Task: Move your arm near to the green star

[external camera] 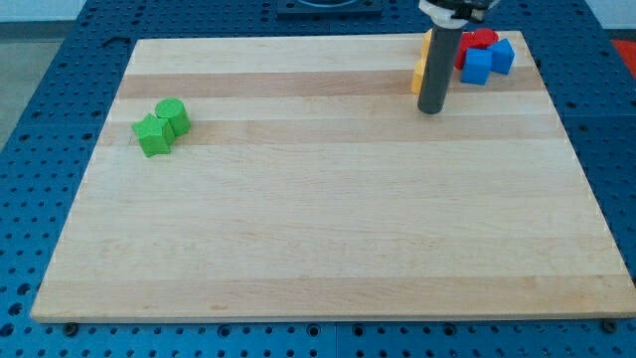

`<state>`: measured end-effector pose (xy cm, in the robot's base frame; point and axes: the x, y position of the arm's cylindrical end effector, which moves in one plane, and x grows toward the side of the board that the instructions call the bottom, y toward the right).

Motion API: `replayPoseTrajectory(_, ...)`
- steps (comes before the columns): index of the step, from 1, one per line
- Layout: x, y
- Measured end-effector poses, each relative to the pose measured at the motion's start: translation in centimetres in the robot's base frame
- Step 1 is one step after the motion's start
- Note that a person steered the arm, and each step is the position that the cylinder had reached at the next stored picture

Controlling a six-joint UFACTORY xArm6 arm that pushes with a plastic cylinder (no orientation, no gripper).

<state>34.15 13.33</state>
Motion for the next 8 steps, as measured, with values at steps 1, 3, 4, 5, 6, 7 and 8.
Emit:
replayPoseTrajectory(1,-2.5,0.2)
replayPoseTrajectory(3,-4.4,0.7)
replayPoseTrajectory(4,-1.0,-0.2)
replayPoseTrajectory(5,-1.2,-5.2)
replayPoseTrajectory(6,-5.0,-14.1)
replayPoseTrajectory(7,-6.0,-24.4)
replayPoseTrajectory(8,-3.9,-35.2)
